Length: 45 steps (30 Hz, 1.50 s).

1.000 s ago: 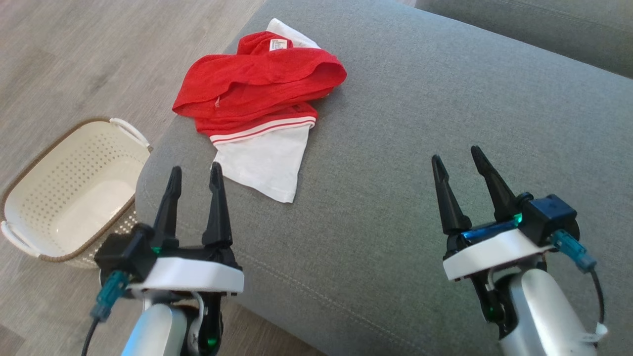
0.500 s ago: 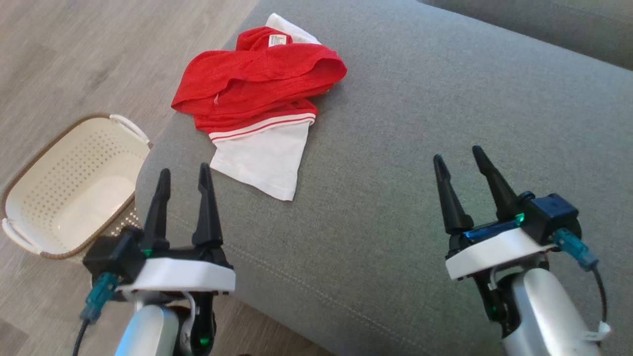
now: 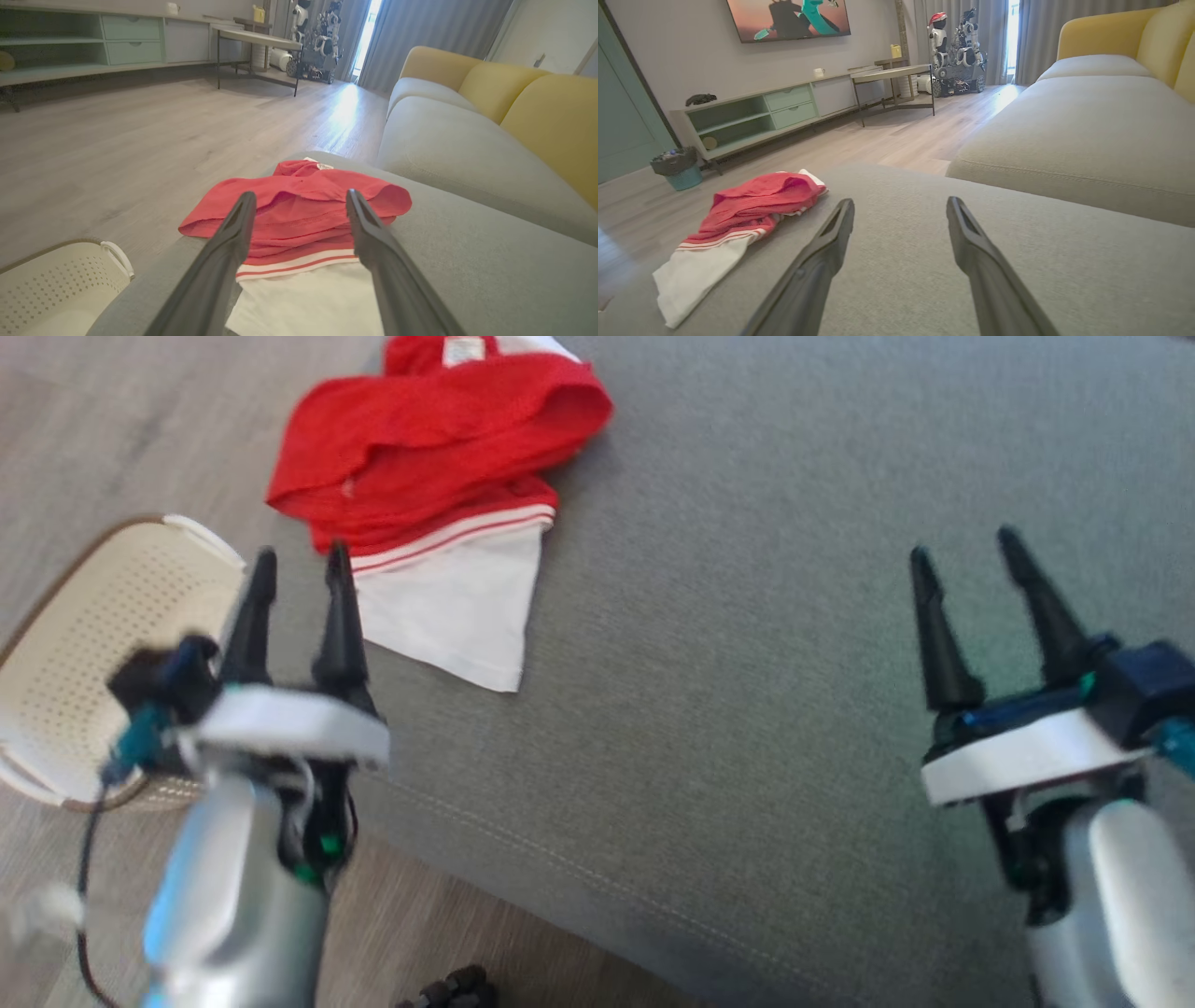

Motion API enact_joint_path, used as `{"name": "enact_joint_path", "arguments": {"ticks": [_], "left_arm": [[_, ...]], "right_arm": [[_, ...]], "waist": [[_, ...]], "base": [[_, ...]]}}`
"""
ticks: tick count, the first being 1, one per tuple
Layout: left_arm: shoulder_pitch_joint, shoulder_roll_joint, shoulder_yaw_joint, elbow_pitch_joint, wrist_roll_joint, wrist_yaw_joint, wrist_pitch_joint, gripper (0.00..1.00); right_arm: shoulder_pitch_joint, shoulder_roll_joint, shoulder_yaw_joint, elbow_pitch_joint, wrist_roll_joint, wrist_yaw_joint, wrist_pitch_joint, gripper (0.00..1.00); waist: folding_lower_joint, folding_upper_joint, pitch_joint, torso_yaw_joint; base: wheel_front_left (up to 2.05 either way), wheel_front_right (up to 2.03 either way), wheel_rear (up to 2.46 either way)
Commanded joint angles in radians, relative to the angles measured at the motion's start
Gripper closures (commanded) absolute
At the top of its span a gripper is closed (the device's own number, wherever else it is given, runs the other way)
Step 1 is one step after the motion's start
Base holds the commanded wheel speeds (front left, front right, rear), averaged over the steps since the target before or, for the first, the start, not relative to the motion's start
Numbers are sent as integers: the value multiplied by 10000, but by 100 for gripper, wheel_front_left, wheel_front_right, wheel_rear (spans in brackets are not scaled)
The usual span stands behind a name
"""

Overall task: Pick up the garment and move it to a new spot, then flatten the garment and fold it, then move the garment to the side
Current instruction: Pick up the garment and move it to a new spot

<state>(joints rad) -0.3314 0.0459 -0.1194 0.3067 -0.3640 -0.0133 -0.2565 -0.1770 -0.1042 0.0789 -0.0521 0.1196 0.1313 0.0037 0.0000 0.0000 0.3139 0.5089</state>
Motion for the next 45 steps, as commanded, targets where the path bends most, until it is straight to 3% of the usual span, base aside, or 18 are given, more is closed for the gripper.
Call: {"name": "enact_joint_path", "arguments": {"ticks": [1,10,16,26,27,28,36,45], "left_arm": [[-866,342,436,264,-87,-206,-46,0],[-3808,1081,147,4008,-344,-903,943,0],[-5147,1540,-105,5651,45,-915,566,0],[-6348,1808,-342,7751,307,-783,417,0],[-6434,1810,-362,7947,283,-820,450,33],[-6512,1814,-362,8123,241,-853,464,98],[-6715,2029,-12,8006,24,-743,-31,100],[-5468,2133,1355,3777,177,-635,-50,100]], "right_arm": [[-440,-128,148,-595,-120,-6,166,0],[-865,-379,306,-1769,-313,-6,854,0],[-959,-322,388,-1984,-389,-6,940,0],[-1024,-211,422,-1941,-404,-6,817,0],[-1023,-199,421,-1927,-405,-6,798,0],[-1019,-188,423,-1908,-403,-6,772,0],[-936,-95,390,-1586,-355,-6,504,0],[-679,158,404,-872,-105,-6,-83,0]], "waist": [[0,0,560,-413],[0,0,1526,-993],[0,0,1853,-1336],[0,0,2008,-1754],[0,0,2013,-1786],[0,0,2012,-1819],[0,0,1682,-1957],[0,0,418,-1957]], "base": [[0,0,0],[0,0,0],[0,0,0],[0,0,0],[0,0,0],[0,0,0],[0,0,0],[0,0,0]]}}
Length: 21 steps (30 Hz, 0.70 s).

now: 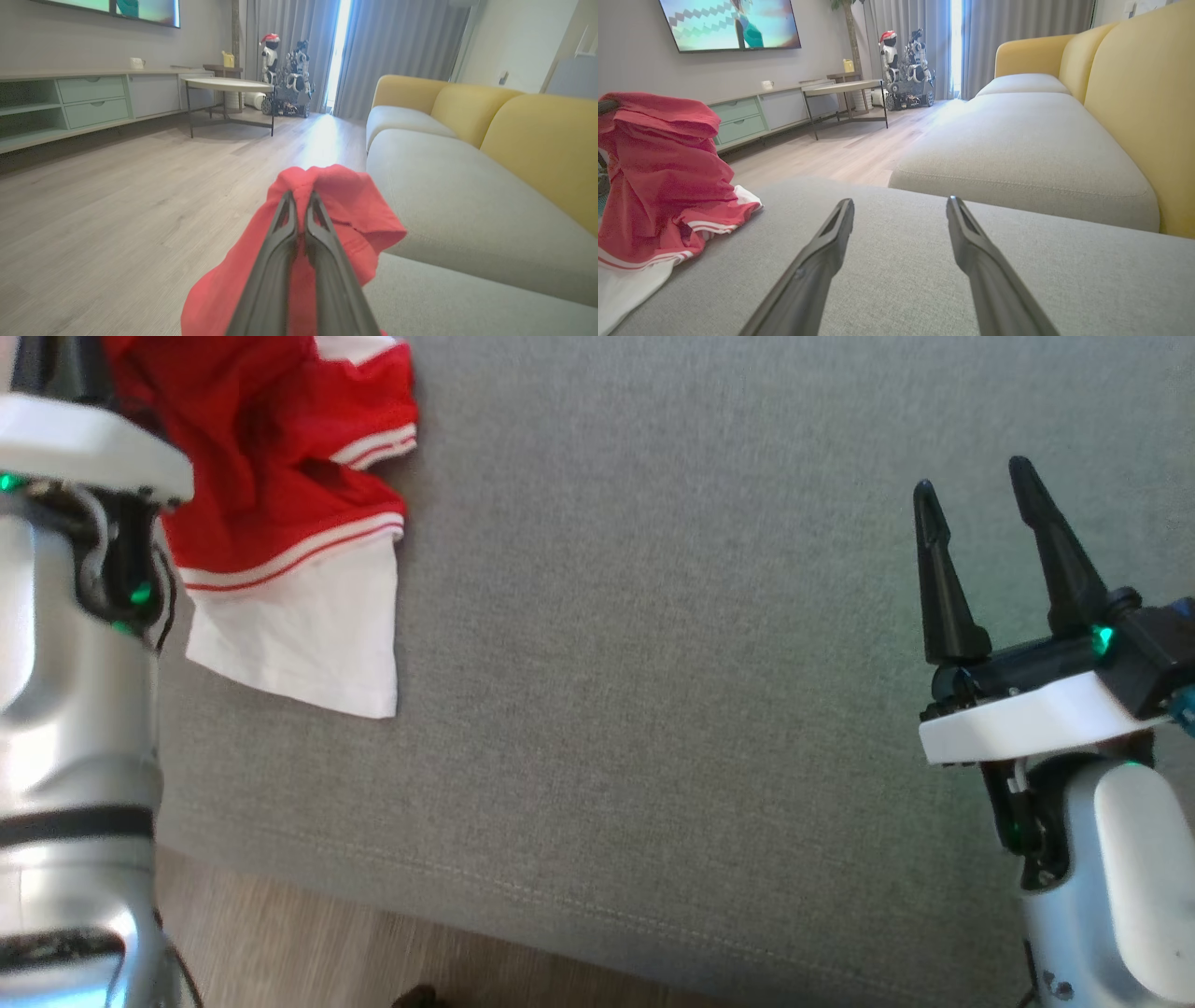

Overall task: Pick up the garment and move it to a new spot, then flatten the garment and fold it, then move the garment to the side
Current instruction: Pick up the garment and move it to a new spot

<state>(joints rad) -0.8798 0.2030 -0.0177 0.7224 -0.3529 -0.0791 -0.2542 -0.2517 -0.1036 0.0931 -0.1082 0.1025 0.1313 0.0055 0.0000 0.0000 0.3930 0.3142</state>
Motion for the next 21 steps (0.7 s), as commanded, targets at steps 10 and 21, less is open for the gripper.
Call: {"name": "enact_joint_path", "arguments": {"ticks": [10,21], "left_arm": [[209,138,492,-3269,-249,-176,264,100],[73,-971,-623,-6122,-586,165,1962,100]], "right_arm": [[271,440,294,406,501,-6,-782,0],[89,528,193,630,904,-6,-1278,0]], "waist": [[0,0,-1612,-400],[0,0,-1828,-1829]], "base": [[0,0,0],[0,0,0]]}}
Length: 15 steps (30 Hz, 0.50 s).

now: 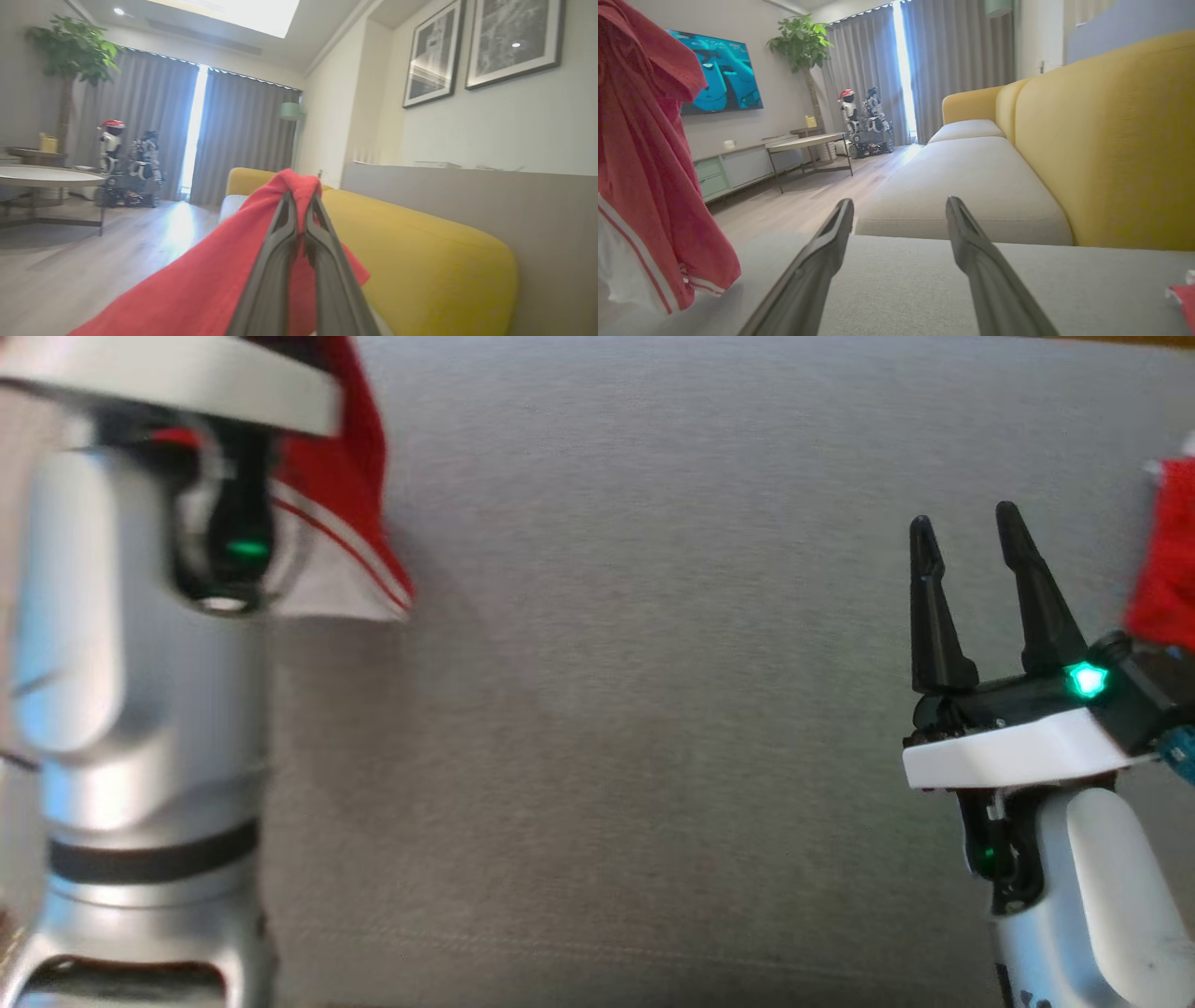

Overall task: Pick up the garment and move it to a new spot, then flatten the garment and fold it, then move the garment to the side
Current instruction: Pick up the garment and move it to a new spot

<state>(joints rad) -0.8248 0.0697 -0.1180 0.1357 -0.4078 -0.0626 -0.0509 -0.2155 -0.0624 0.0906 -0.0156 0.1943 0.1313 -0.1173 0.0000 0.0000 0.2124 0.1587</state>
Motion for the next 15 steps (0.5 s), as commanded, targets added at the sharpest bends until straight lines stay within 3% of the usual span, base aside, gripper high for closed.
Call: {"name": "enact_joint_path", "arguments": {"ticks": [1,6,8,15], "left_arm": [[-463,235,140,-426,-63,33,75,100],[-320,-128,-1259,-844,-84,480,292,100],[-230,-182,-2234,-704,-333,918,95,100],[-476,-192,-5075,788,-1308,1968,-801,100]], "right_arm": [[-312,117,220,-291,83,-6,-109,0],[-573,119,396,-305,439,-6,-355,0],[-730,120,523,-327,608,-6,-458,0],[-972,121,848,-353,1044,-6,-731,0]], "waist": [[0,0,-7,-458],[0,0,158,-1535],[0,0,314,-2249],[0,0,695,-3747]], "base": [[0,0,0],[0,0,0],[0,0,0],[0,0,0]]}}
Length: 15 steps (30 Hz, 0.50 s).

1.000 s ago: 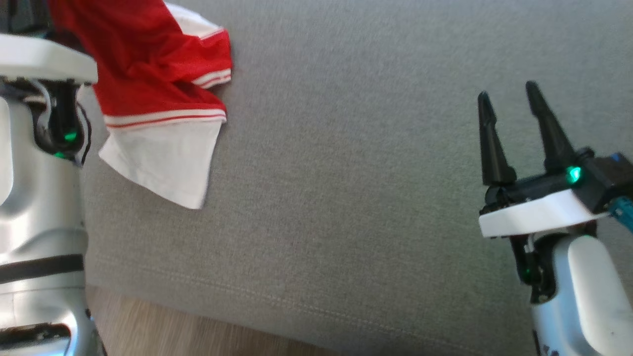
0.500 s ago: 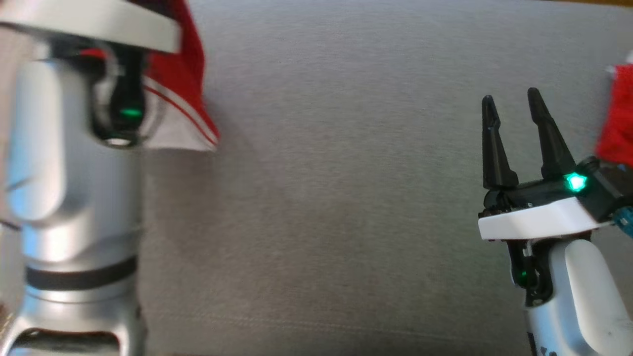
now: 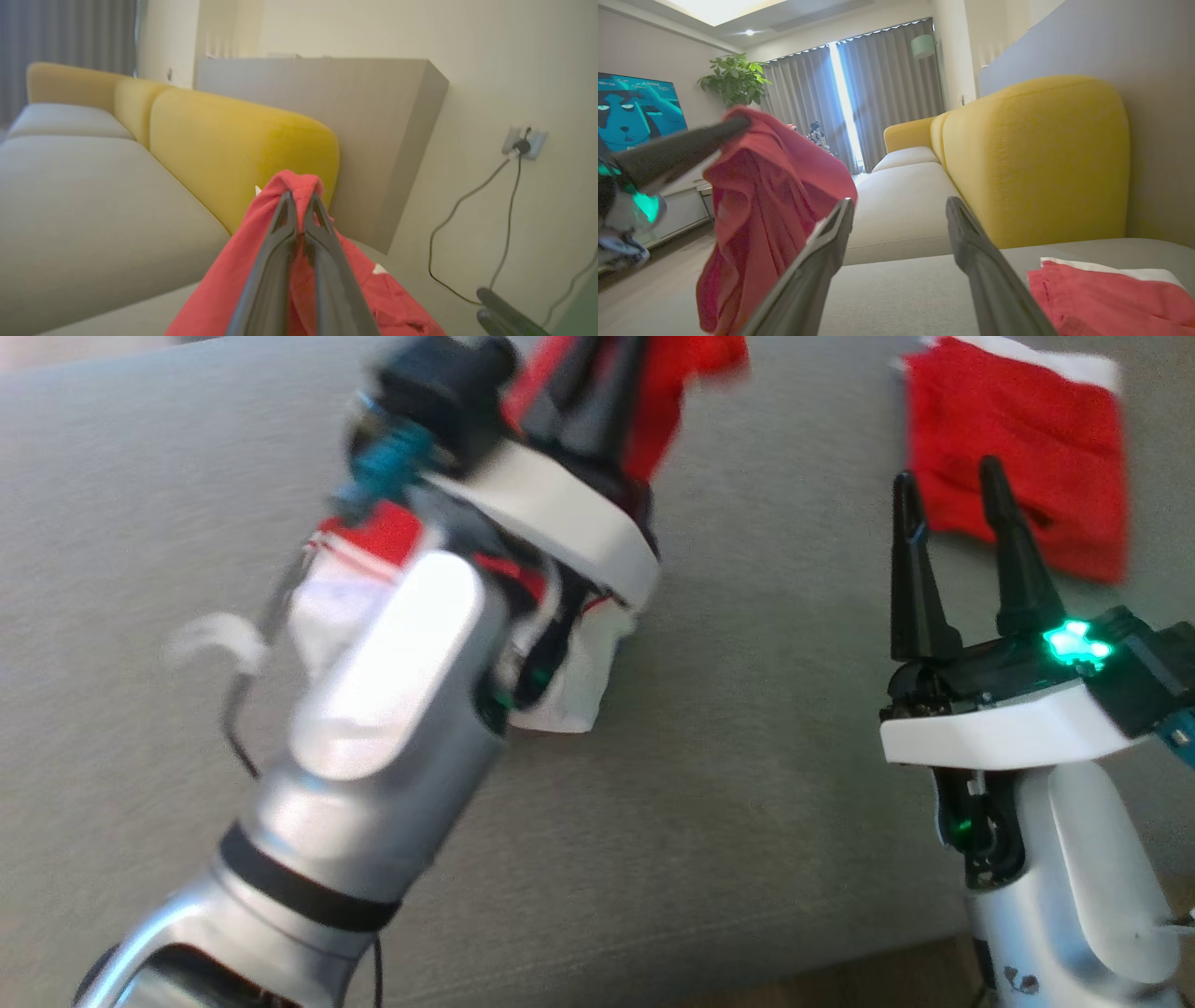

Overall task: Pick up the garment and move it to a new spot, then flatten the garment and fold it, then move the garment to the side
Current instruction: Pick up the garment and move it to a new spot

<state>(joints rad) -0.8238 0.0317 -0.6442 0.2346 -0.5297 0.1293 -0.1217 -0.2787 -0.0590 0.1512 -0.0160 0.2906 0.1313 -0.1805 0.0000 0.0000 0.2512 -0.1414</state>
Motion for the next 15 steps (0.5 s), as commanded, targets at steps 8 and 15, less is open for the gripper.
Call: {"name": "enact_joint_path", "arguments": {"ticks": [8,15], "left_arm": [[-888,186,-1947,2074,-1458,332,-834,0],[-1466,186,-2496,2610,-2349,445,-1319,0]], "right_arm": [[-388,87,518,-272,420,-6,-408,0],[-297,87,220,-174,309,-6,-499,0]], "waist": [[0,0,564,-1524],[0,0,435,-672]], "base": [[0,0,0],[0,0,0]]}}
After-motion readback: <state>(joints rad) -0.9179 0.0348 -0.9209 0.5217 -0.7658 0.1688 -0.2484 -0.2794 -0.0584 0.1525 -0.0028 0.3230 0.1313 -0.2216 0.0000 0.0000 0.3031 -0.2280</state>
